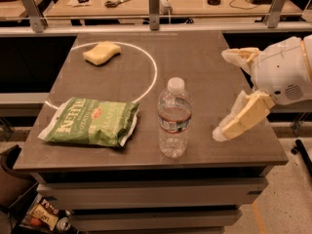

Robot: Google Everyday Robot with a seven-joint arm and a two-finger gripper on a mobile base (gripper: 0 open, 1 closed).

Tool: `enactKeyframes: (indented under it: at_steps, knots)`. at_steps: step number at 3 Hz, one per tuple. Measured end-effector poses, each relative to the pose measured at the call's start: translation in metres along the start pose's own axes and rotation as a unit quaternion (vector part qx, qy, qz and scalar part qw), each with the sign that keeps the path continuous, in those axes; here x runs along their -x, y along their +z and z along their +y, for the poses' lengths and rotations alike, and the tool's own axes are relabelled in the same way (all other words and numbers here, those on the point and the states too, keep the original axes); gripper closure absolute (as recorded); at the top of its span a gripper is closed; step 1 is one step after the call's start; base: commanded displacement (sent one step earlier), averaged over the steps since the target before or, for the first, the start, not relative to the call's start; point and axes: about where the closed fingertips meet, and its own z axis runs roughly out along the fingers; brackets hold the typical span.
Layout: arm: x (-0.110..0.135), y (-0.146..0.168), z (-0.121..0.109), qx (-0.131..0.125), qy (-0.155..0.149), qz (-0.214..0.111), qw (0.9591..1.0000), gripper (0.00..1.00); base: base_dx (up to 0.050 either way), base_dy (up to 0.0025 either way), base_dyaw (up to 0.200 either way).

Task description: Move water bottle near sponge

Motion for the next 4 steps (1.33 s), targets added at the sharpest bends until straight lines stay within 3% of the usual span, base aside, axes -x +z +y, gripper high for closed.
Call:
enactKeyframes:
  at_steps: [1,2,4]
  knots:
    - [0.01,0.015,0.007,0.017,0.003,-0.063,0.9979,0.0,0.0,0.0,0.0]
    - [0.018,0.025,0.021,0.035,0.005,-0.113,0.9929,0.0,0.0,0.0,0.0]
    - [0.027,0.038,0.044,0.053,0.012,-0.185,0.9812,0.0,0.0,0.0,0.0]
